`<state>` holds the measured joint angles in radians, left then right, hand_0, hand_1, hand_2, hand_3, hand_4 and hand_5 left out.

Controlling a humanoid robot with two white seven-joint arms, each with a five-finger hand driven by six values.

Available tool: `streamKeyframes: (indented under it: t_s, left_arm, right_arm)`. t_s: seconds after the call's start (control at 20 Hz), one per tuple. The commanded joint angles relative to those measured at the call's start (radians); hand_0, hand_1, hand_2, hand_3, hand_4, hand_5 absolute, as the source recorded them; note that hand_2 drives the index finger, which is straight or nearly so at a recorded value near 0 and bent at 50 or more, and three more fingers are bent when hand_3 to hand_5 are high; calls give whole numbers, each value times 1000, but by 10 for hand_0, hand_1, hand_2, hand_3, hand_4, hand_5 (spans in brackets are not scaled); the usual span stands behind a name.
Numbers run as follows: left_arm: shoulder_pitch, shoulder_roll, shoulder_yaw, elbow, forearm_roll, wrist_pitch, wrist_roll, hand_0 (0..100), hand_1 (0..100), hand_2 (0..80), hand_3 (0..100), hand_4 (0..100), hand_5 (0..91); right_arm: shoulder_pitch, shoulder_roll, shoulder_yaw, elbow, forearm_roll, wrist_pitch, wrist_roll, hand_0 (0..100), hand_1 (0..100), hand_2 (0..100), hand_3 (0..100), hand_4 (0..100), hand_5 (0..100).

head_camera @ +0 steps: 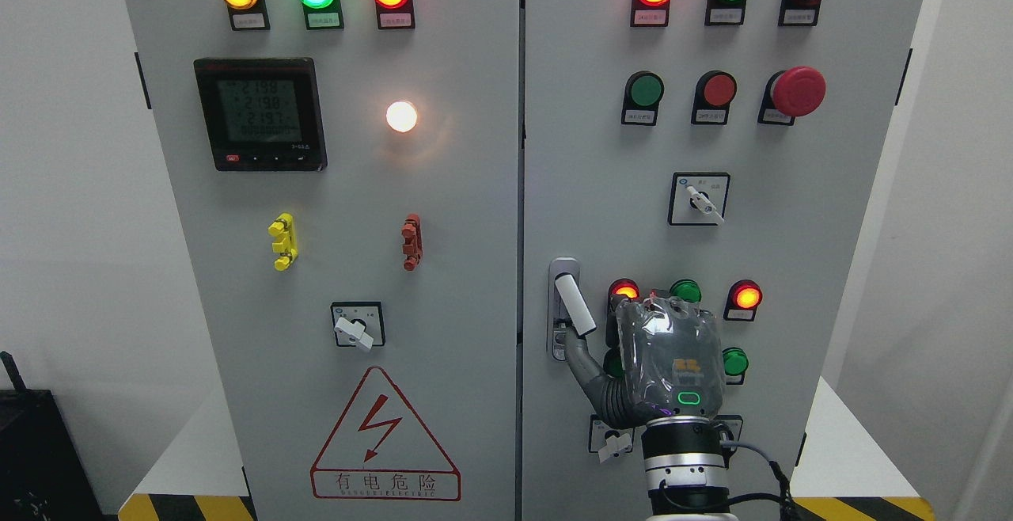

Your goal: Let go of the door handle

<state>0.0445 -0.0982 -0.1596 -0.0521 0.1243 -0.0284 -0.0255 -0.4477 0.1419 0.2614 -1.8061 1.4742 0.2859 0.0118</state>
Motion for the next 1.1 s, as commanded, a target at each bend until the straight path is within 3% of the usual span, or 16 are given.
streamKeyframes:
  t_s: [0.0, 1.05]
  left_arm:
    - [0, 0, 0, 0, 0, 1, -1, 0, 0, 47, 106, 5, 0]
    - [0, 0, 0, 0, 0, -1, -1, 0, 0, 48, 107, 4, 0]
  right_arm:
    - [0, -1, -10, -7, -3, -1, 1, 451, 426, 759, 986, 768, 697]
    - [-11, -1, -31, -7, -8, -2, 1, 467, 420, 754, 981, 768, 698]
